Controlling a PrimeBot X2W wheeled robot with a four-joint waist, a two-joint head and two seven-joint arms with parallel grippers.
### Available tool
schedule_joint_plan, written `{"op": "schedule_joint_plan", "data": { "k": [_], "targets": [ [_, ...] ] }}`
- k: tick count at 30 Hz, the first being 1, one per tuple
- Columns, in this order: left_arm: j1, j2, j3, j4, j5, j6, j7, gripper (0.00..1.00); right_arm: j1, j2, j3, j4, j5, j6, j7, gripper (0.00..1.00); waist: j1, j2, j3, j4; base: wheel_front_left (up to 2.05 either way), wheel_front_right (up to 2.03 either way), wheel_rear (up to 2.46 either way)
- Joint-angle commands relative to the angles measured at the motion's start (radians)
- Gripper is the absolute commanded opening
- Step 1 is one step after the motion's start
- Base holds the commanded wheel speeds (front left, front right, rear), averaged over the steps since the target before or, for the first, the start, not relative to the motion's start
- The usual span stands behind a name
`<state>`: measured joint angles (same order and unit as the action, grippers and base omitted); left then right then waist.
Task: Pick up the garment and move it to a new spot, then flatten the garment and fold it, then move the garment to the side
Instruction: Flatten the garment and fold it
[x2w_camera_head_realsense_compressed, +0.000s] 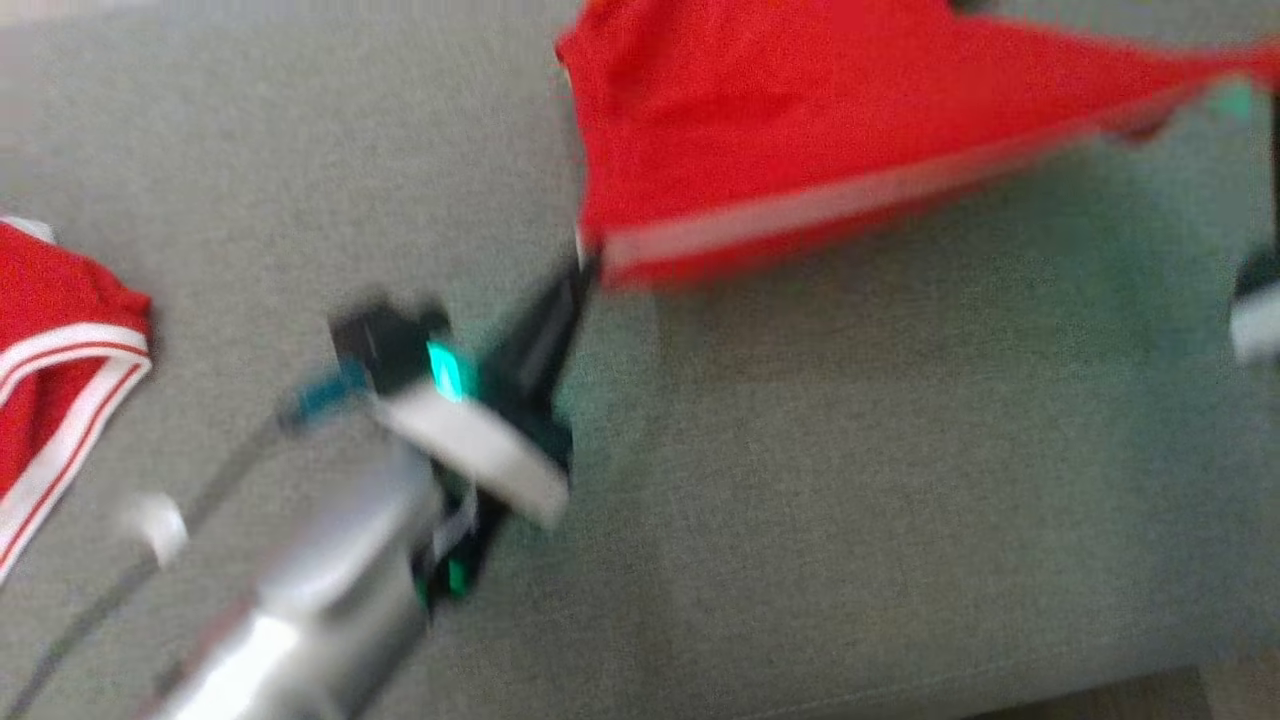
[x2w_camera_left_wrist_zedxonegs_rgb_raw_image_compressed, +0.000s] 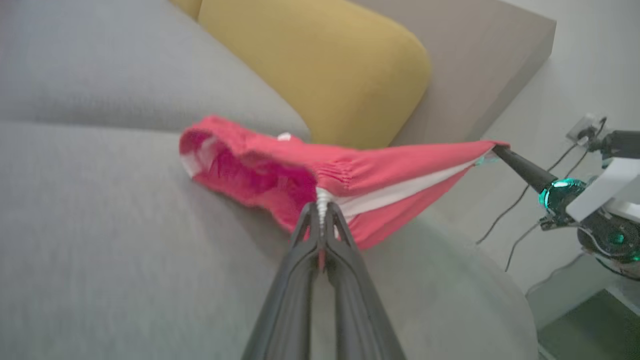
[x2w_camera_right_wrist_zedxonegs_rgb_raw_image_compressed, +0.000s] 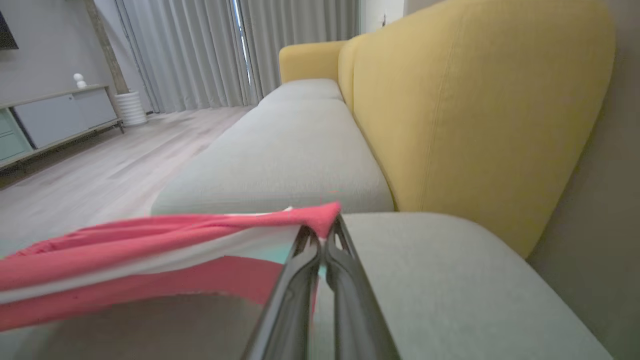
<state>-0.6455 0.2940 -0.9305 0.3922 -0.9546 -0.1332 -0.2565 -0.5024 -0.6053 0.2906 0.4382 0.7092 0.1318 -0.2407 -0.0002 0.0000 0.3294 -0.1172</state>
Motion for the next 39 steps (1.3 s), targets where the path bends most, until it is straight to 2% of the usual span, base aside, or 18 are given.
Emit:
{"op": "schedule_joint_plan", "data": {
  "k": [1,5,8,12,16,20,23,26,32,39],
  "targets": [
    [0.026,0.054,0.044,-0.018,0.007,0.003,-0.005,0.00,0.055,-0.067,-0.037,-0.029,0.018,-0.001,0.003,0.00,0.0002,0.0000,-0.053,0.008,0.00,0.00,0.00],
    [0.225,0.064,0.058,-0.061,0.038,0.003,-0.005,0.00,0.300,-0.087,-0.117,-0.140,0.043,-0.001,0.050,0.00,0.0002,0.0000,-0.129,0.010,0.00,0.00,0.00],
    [0.336,0.077,0.060,-0.100,0.065,0.010,-0.005,0.00,0.485,-0.077,-0.201,-0.249,0.039,-0.001,0.099,0.00,0.0002,0.0000,-0.162,0.022,0.00,0.00,0.00],
    [0.425,0.108,0.049,-0.182,0.078,0.032,-0.003,0.00,0.686,-0.020,-0.345,-0.428,-0.002,-0.001,0.174,0.00,0.0002,0.0000,-0.174,0.036,0.00,0.00,0.00],
    [0.445,0.129,0.053,-0.269,0.057,0.051,0.023,0.00,0.759,0.063,-0.463,-0.589,-0.049,-0.001,0.279,0.00,0.0002,0.0000,-0.161,0.052,0.00,0.00,0.00],
    [0.394,0.099,0.066,-0.302,0.021,0.049,0.064,0.00,0.706,0.119,-0.508,-0.654,-0.094,-0.001,0.374,0.00,0.0002,0.0000,-0.128,0.073,0.00,0.00,0.00],
    [0.349,0.068,0.071,-0.302,-0.001,0.044,0.088,0.00,0.655,0.126,-0.519,-0.652,-0.120,-0.001,0.408,0.00,0.0002,0.0000,-0.105,0.089,0.00,0.00,0.00],
    [0.278,0.012,0.087,-0.284,-0.042,0.041,0.122,0.00,0.568,0.126,-0.509,-0.629,-0.152,-0.001,0.456,0.00,0.0002,0.0000,-0.069,0.110,0.00,0.00,0.00],
    [0.161,-0.071,0.130,-0.204,-0.108,0.035,0.156,0.00,0.365,0.113,-0.443,-0.527,-0.168,-0.001,0.494,0.00,0.0002,0.0000,-0.008,0.136,0.00,0.00,0.00],
    [0.072,-0.122,0.168,-0.119,-0.149,0.027,0.160,0.00,0.129,0.095,-0.331,-0.339,-0.168,-0.001,0.495,0.00,0.0002,0.0000,0.053,0.157,0.00,0.00,0.00]
  ]
}}
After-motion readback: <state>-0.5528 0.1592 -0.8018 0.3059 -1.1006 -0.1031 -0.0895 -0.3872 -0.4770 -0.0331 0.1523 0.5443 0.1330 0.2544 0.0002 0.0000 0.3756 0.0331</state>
